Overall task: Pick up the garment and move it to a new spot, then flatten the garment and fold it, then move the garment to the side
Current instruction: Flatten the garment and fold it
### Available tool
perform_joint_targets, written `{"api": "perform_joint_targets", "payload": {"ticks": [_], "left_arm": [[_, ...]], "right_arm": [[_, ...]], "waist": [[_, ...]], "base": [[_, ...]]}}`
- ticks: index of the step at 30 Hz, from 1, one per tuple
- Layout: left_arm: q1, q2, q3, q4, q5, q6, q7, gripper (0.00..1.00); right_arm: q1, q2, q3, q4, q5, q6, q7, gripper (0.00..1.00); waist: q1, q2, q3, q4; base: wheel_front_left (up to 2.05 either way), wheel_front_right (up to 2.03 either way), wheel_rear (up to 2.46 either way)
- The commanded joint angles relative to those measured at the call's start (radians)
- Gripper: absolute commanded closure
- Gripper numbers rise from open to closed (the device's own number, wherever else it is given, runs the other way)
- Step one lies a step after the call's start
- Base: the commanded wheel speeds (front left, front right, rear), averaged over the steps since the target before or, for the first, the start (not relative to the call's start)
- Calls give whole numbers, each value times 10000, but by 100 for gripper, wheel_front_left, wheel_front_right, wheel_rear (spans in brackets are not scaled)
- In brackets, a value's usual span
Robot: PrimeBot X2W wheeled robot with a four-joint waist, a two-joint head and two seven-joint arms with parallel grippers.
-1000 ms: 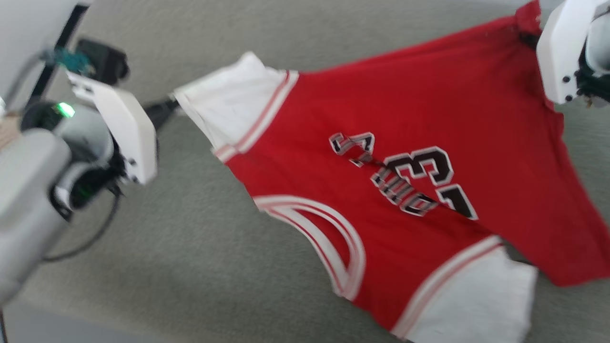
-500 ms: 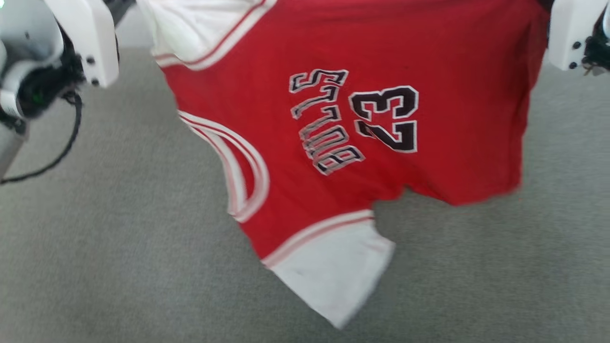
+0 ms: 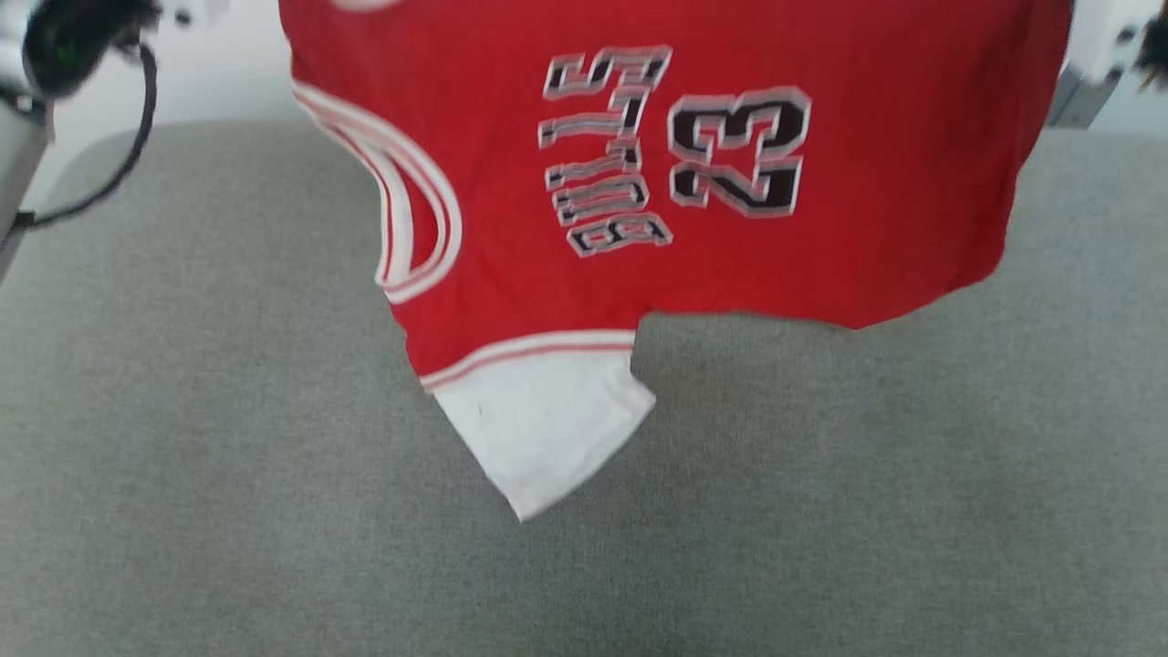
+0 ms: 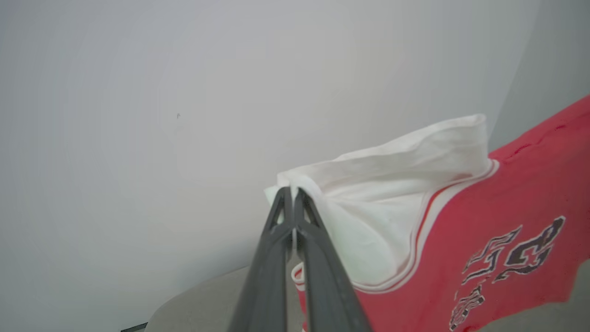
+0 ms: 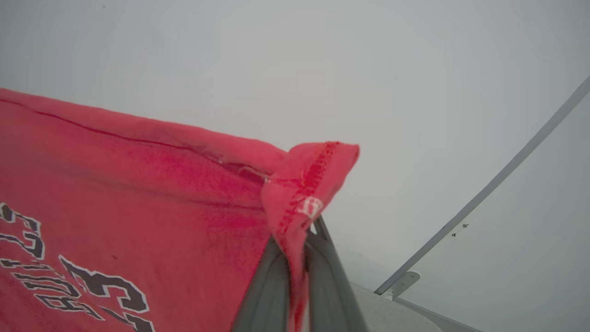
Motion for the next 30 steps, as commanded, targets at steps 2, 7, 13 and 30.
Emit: {"api": "perform_joint_targets", "payload": {"ticks": [2, 7, 13, 30], "left_arm": [[-357, -177, 97, 226, 133, -113, -333, 100], [-1789, -770, 454, 1417, 699, -238, -1770, 100], [-3527, -1097, 741, 2381, 1566, -255, -3863, 100], [-2478, -1915, 628, 4520, 2152, -1237, -6619, 100]], "right_arm": [[-294, 163, -182, 188, -313, -25, -263, 100], [-1575, 748, -606, 1175, -1738, -25, -1619, 100], [-3097, 1270, -1362, 2263, -3492, -25, -3742, 100], [-3369, 2406, -2679, 6113, -6744, -27, -6385, 100]], "waist": [[0, 0, 372, 6], [0, 0, 1615, -90], [0, 0, 2932, -105], [0, 0, 3903, 379]], "base": [[0, 0, 0], [0, 0, 0], [0, 0, 0], [0, 0, 0]]}}
